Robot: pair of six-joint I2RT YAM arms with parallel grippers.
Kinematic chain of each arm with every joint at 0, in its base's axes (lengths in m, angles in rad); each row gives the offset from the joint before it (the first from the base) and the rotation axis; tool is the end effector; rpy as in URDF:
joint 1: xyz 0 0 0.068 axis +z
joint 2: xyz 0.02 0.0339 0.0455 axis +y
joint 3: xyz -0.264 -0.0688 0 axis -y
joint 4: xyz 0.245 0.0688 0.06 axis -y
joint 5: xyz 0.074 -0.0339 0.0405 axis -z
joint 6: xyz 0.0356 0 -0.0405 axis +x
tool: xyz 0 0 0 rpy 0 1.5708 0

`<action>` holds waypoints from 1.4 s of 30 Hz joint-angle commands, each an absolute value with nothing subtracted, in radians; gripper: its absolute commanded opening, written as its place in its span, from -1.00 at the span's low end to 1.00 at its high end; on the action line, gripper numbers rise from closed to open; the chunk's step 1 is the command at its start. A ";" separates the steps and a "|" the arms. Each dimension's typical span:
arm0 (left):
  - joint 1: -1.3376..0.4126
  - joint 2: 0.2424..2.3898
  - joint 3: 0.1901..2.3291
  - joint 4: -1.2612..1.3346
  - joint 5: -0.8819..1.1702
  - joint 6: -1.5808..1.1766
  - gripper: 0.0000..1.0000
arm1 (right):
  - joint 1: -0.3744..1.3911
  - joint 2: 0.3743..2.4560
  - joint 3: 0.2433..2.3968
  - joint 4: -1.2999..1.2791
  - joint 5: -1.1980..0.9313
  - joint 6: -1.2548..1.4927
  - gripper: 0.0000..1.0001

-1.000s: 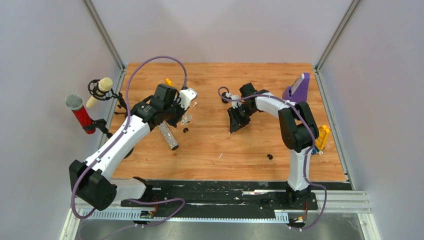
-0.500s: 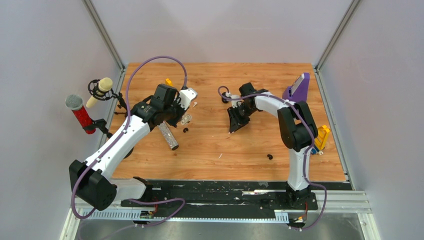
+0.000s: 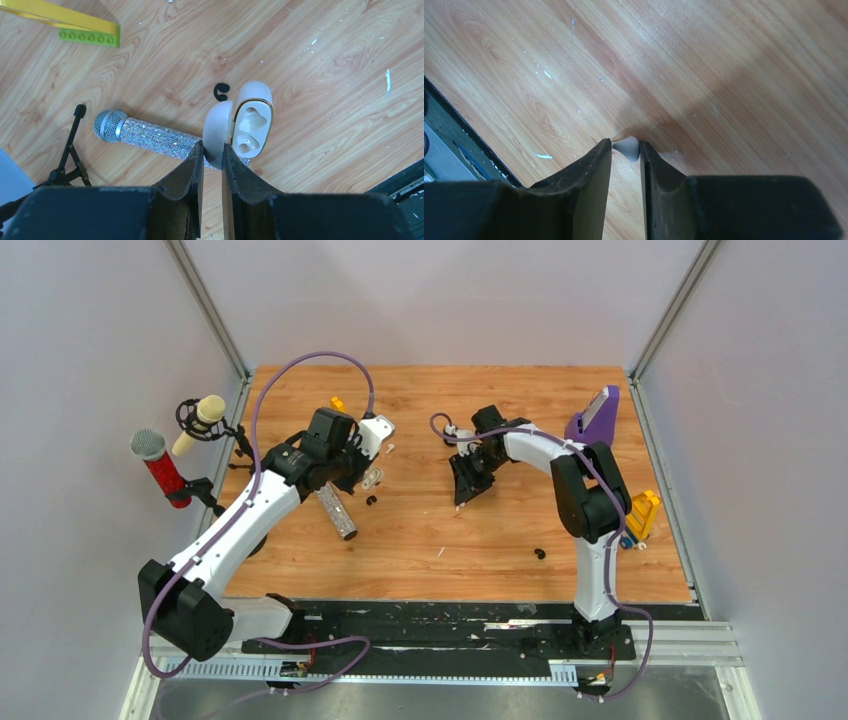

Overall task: Insert the wireless bluetooth earbuds into the charging case
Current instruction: Pick up the earbud from the center of the board.

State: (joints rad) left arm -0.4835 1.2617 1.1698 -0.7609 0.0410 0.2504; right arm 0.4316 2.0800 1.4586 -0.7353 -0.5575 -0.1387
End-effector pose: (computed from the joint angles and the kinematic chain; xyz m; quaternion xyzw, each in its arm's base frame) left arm 0.2306 -0.1227 0.3197 0.3426 0.8712 -0.0599 0.3466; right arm 0.3600 0.1865 0.1483 -0.2971 0.9090 0.2856 0.0617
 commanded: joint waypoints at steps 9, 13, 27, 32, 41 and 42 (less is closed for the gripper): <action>-0.481 1.220 1.166 -0.724 0.048 0.251 -0.65 | 0.451 2.135 1.436 -0.714 -0.493 -0.180 -0.73; -0.481 1.223 1.167 -0.724 0.050 0.250 -0.65 | 0.448 2.096 1.445 -0.713 -0.540 -0.197 -0.76; -0.482 1.373 1.251 -0.746 0.121 0.249 -0.71 | 0.408 1.809 1.377 -0.605 -0.606 -0.276 -0.77; -0.480 1.432 1.318 -0.775 0.188 0.250 -0.72 | 0.407 1.793 1.356 -0.588 -0.612 -0.283 -0.82; -0.483 1.568 1.417 -0.804 0.271 0.195 -0.75 | 0.407 1.676 1.323 -0.497 -0.622 -0.287 -0.81; -0.484 1.596 1.427 -0.814 0.278 0.186 -0.76 | 0.407 1.649 1.310 -0.472 -0.621 -0.285 -0.81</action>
State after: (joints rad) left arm -0.4835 1.5234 1.3670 -0.7891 0.2108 0.2325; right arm 0.4091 1.7817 1.3380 -0.5961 -0.5991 -0.2646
